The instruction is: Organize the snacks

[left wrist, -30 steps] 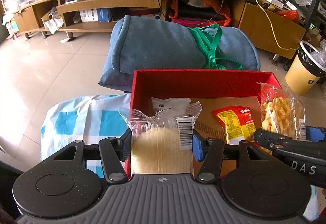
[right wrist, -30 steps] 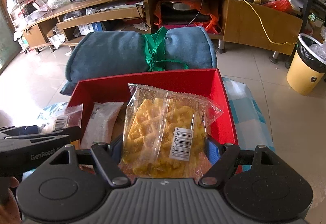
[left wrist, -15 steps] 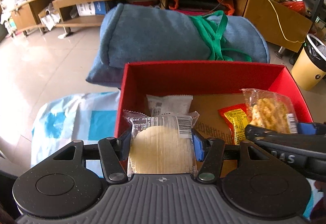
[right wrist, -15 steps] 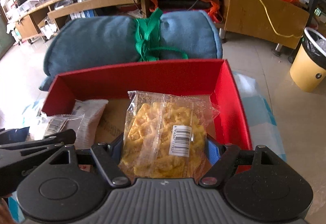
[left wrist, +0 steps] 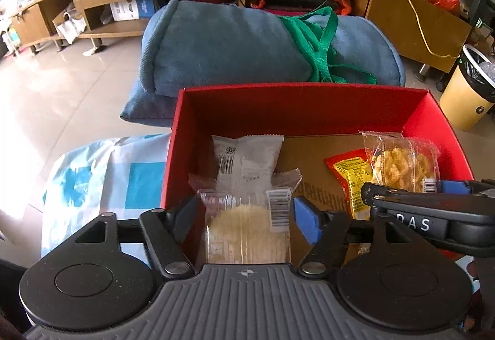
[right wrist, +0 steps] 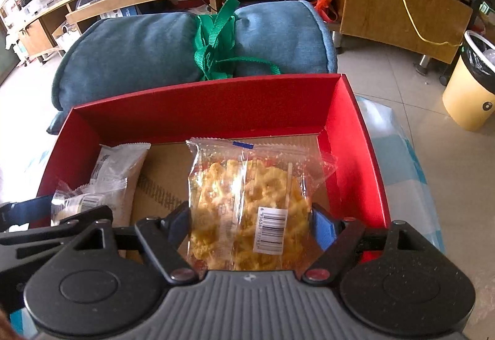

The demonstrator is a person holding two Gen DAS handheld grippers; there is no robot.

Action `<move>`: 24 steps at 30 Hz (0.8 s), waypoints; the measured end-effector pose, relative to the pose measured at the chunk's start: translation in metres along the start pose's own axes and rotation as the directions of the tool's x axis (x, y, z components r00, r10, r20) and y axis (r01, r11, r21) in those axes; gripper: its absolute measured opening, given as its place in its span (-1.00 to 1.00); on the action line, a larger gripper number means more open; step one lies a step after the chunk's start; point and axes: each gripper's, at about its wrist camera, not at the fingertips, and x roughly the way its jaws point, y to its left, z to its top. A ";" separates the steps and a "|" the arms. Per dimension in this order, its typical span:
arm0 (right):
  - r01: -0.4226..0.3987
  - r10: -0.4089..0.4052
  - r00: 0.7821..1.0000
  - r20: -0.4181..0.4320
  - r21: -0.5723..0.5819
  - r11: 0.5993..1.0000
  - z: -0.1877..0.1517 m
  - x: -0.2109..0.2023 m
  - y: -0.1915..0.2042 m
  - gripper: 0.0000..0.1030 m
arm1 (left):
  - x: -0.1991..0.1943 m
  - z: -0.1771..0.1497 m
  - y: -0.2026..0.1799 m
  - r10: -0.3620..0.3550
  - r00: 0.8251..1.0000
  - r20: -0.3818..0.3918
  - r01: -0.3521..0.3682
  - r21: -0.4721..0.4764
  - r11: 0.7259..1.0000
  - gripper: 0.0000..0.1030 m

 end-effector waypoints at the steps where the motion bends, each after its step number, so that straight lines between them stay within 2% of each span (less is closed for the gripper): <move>1: -0.001 0.001 1.000 0.000 0.005 1.000 0.000 -0.001 0.000 0.52 | -0.002 0.000 0.000 0.001 1.000 0.006 -0.001 0.003 1.000 0.52; 17: -0.018 0.014 0.996 0.093 0.041 0.999 0.010 -0.025 -0.008 0.54 | -0.016 0.000 -0.002 -0.001 0.999 0.042 0.001 0.010 1.000 0.63; 24: -0.024 0.020 0.995 0.101 0.044 0.999 0.009 -0.032 -0.006 0.54 | -0.023 -0.001 0.000 0.000 0.998 0.056 -0.001 0.005 1.000 0.65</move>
